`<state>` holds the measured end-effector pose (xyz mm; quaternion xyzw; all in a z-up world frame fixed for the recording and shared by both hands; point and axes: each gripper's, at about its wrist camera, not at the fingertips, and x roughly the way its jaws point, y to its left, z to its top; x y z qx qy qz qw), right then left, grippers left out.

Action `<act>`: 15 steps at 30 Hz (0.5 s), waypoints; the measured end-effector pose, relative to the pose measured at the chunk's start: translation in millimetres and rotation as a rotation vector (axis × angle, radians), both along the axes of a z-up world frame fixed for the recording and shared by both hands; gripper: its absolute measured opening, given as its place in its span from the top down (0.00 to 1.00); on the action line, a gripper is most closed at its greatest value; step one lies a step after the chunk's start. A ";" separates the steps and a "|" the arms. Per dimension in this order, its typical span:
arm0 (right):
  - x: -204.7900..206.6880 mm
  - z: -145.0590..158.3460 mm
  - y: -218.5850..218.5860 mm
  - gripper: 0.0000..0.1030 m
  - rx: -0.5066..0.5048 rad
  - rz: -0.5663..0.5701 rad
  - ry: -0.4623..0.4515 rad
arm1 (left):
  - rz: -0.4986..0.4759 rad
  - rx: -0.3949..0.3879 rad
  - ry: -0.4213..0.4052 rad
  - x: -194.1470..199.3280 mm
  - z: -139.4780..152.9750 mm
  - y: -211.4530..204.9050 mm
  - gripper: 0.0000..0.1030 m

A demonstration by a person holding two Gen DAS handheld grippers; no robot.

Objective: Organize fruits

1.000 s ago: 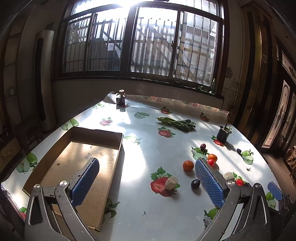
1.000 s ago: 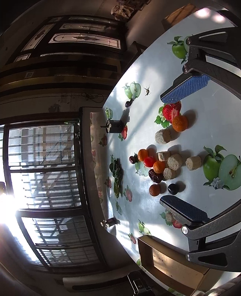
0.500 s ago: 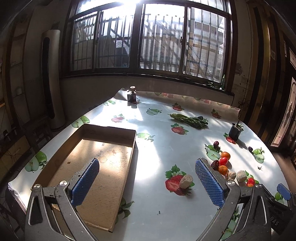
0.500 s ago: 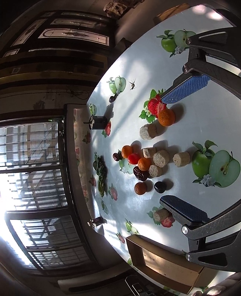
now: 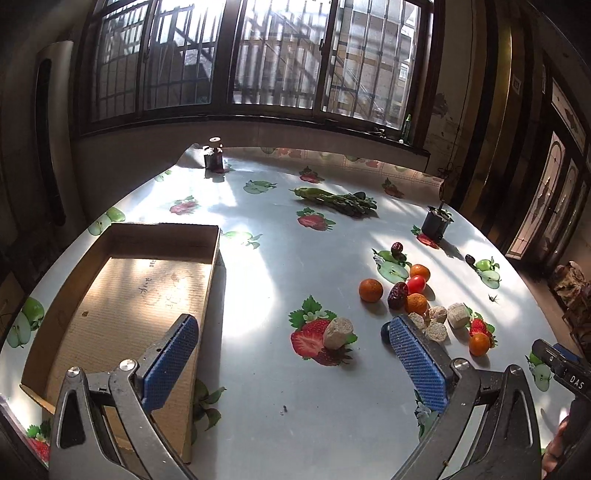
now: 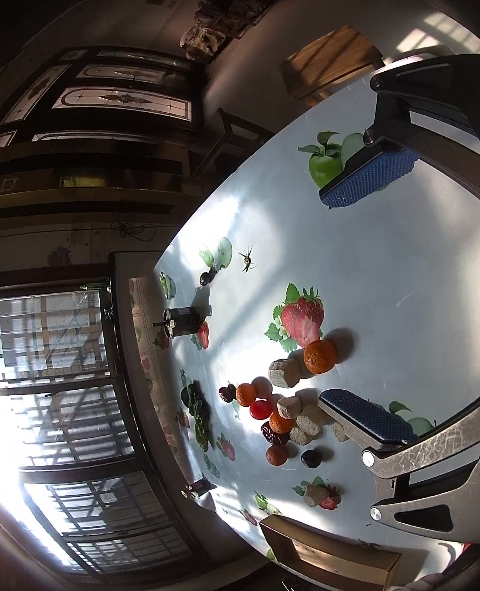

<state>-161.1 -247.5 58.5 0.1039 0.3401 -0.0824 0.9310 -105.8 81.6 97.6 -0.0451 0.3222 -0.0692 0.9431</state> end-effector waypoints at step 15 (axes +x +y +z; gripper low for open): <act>93.1 -50.7 18.6 0.39 0.070 0.199 0.191 | -0.317 -0.028 0.245 21.9 -50.1 -100.6 0.44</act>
